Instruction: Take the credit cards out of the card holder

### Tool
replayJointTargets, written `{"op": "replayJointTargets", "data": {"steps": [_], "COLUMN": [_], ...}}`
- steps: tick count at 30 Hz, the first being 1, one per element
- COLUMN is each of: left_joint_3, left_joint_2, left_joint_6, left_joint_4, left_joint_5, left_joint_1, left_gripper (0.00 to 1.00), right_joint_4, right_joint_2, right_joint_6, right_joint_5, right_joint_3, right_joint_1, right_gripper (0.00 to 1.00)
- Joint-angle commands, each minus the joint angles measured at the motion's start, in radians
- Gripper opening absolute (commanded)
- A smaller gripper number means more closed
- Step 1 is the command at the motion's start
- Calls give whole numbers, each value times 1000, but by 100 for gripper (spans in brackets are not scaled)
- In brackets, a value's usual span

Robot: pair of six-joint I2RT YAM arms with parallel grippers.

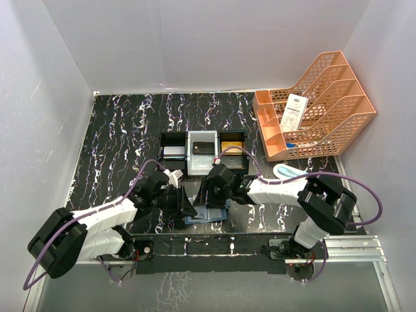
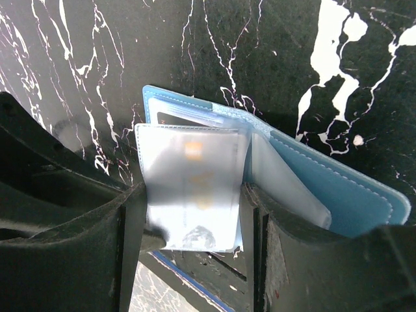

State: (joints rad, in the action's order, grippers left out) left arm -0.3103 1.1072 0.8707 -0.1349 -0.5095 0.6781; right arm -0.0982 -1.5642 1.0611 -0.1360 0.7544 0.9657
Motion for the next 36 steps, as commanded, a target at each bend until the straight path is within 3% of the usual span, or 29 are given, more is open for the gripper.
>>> {"op": "replayJointTargets", "data": {"steps": [1, 3, 6, 16, 20, 24, 26, 31, 36], "left_joint_3": [-44, -53, -65, -63, -117, -178, -201, -234, -296], "left_joint_2": [35, 49, 54, 46, 38, 48, 61, 144, 253], "left_joint_6": [-22, -23, -38, -46, -54, -37, -29, -13, -4], "left_joint_4": [-25, 0, 60, 129, 160, 161, 141, 72, 12], "left_joint_5": [38, 75, 125, 149, 142, 121, 101, 47, 24], "left_joint_1": [17, 19, 20, 20, 20, 22, 23, 40, 127], "left_gripper": [18, 8, 2, 1, 13, 38, 45, 48, 51], "right_joint_4": [55, 50, 45, 39, -30, -87, -100, -113, -92], "right_joint_2": [24, 34, 54, 169, 215, 282, 322, 436, 538], "right_joint_6": [11, 8, 8, -7, -23, -39, -45, -41, -22], "right_joint_5": [-15, -10, -4, 4, 39, 74, 85, 86, 106], "right_joint_3": [2, 3, -1, -39, -38, -45, -60, -102, -155], "right_joint_1": [-4, -4, -10, -35, -53, -71, -85, -136, -175], "right_gripper": [47, 49, 53, 62, 63, 63, 65, 67, 67]}}
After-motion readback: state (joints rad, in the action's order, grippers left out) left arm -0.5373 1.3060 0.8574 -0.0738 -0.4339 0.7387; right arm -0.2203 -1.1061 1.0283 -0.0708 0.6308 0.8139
